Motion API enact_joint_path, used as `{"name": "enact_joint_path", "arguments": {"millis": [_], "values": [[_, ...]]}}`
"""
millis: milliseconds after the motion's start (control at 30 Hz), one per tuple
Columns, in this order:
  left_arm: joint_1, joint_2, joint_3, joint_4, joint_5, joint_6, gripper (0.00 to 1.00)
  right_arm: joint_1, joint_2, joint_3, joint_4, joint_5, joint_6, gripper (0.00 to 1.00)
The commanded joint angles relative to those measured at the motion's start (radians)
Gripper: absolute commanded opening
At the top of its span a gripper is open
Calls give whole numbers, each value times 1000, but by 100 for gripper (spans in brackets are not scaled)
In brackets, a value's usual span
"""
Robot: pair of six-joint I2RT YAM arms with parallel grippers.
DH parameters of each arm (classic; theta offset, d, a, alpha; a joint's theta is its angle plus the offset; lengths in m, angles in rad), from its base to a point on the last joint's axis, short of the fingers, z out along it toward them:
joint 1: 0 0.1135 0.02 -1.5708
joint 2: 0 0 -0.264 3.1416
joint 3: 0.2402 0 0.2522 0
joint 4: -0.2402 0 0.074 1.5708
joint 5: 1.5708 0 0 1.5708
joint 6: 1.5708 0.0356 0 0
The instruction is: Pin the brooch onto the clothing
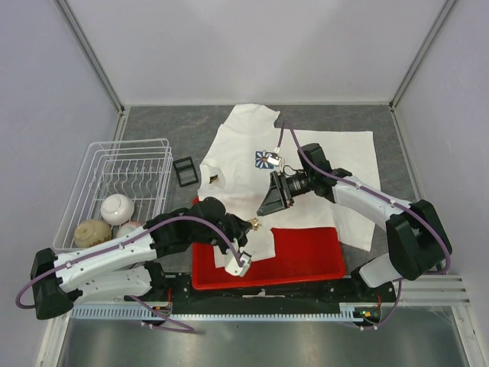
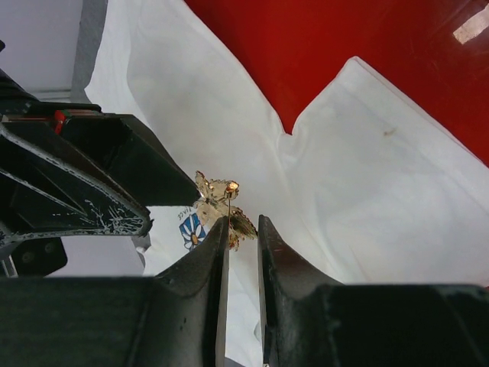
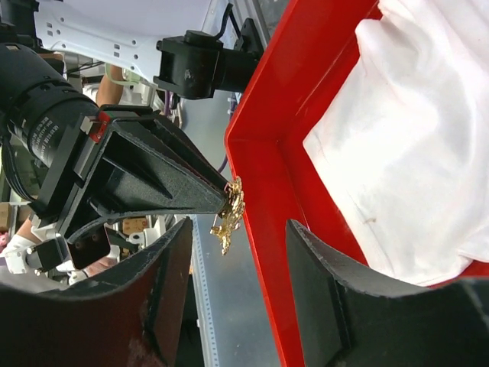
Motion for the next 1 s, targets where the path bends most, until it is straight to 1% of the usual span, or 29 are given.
{"name": "enact_joint_path", "arguments": {"millis": [0, 267, 300, 467, 500, 567, 600, 633, 667, 700, 733, 767, 833, 867, 900, 933, 967], "values": [[-8, -29, -8, 51, -8, 73, 19, 21, 6, -10, 37, -10, 12, 58], [-11, -44, -17, 50, 5, 101, 20, 69, 26, -13, 69, -14, 35, 48], [-11, -49, -22, 50, 9, 107, 19, 70, 30, -14, 74, -17, 38, 45], [-13, -53, -28, 50, 12, 125, 19, 78, 43, -13, 113, -33, 80, 38], [-13, -55, -28, 51, 12, 125, 19, 80, 45, -14, 124, -36, 91, 35], [-13, -56, -28, 53, 11, 121, 20, 78, 45, -17, 143, -37, 112, 31], [-13, -60, -30, 54, 11, 121, 20, 80, 45, -19, 150, -39, 115, 24], [-13, -63, -33, 54, 12, 122, 20, 80, 45, -19, 155, -40, 120, 21], [-13, -66, -36, 53, 11, 124, 22, 80, 42, -19, 158, -42, 130, 17], [-13, -72, -43, 56, 9, 127, 25, 80, 42, -20, 169, -45, 138, 5], [-13, -75, -46, 57, 6, 125, 29, 80, 39, -20, 172, -45, 144, 0], [-13, -78, -48, 62, -6, 124, 41, 80, 33, -20, 172, -43, 144, 0], [-13, -87, -45, 65, -23, 87, 57, 77, 23, -17, 172, -40, 137, 0], [-14, -92, -40, 65, -41, 69, 67, 72, 7, -16, 170, -27, 132, 0], [-13, -98, -25, 63, -50, 11, 71, 58, -1, -14, 172, -22, 121, 0], [-13, -110, -13, 57, -58, -26, 80, 47, -9, -11, 172, -19, 117, 0], [-13, -118, 1, 53, -75, -71, 81, 35, -24, -6, 172, -16, 112, 0]]}}
